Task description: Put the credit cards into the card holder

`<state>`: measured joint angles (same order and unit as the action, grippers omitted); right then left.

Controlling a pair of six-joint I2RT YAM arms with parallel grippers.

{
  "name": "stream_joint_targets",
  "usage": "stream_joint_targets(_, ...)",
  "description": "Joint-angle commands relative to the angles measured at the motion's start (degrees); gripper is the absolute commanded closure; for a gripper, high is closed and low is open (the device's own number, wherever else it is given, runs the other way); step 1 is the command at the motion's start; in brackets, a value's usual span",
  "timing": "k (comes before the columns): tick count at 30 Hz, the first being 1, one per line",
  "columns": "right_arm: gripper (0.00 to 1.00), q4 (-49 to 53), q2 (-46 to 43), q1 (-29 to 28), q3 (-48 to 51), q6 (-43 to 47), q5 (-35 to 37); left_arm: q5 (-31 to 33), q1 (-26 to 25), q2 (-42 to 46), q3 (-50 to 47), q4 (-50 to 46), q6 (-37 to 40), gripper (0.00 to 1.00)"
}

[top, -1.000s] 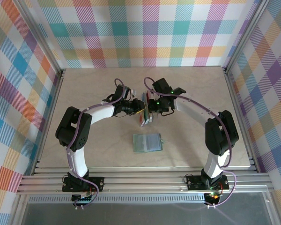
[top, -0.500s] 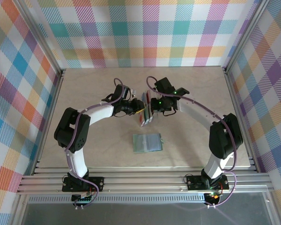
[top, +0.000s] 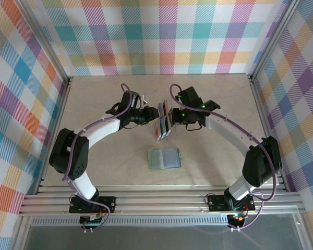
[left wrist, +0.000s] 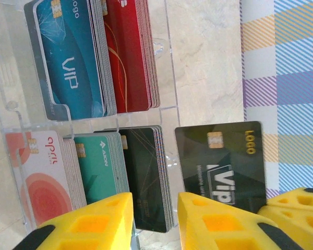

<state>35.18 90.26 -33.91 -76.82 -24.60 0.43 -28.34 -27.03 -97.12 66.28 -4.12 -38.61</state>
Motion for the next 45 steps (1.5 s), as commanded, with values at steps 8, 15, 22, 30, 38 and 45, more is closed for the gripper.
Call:
stream_joint_targets(8,1.00,-2.56,-2.07,0.07,1.43,-1.74,-1.96,1.10,-0.48,3.87,-3.32,-1.69,1.59,0.68)
stream_joint_targets(15,1.00,-2.65,-0.83,0.07,1.76,-3.16,-0.55,0.91,-1.18,2.95,-3.35,-1.59,2.06,0.66)
stream_joint_targets(22,1.00,-1.10,1.04,-0.34,1.33,-5.03,5.76,0.82,-1.36,1.28,-3.27,-1.21,1.95,0.66)
stream_joint_targets(30,1.00,0.84,2.70,-1.49,0.10,-7.37,11.72,0.74,-1.36,-0.24,-2.60,-1.20,1.59,0.66)
stream_joint_targets(38,1.00,0.94,3.67,-3.30,0.11,-9.08,14.73,0.65,-1.45,-1.14,-2.13,-1.42,1.35,0.67)
stream_joint_targets(45,1.00,0.00,4.68,-4.56,-0.52,-9.37,12.54,0.42,-1.62,-1.97,-1.51,-1.57,0.99,0.67)
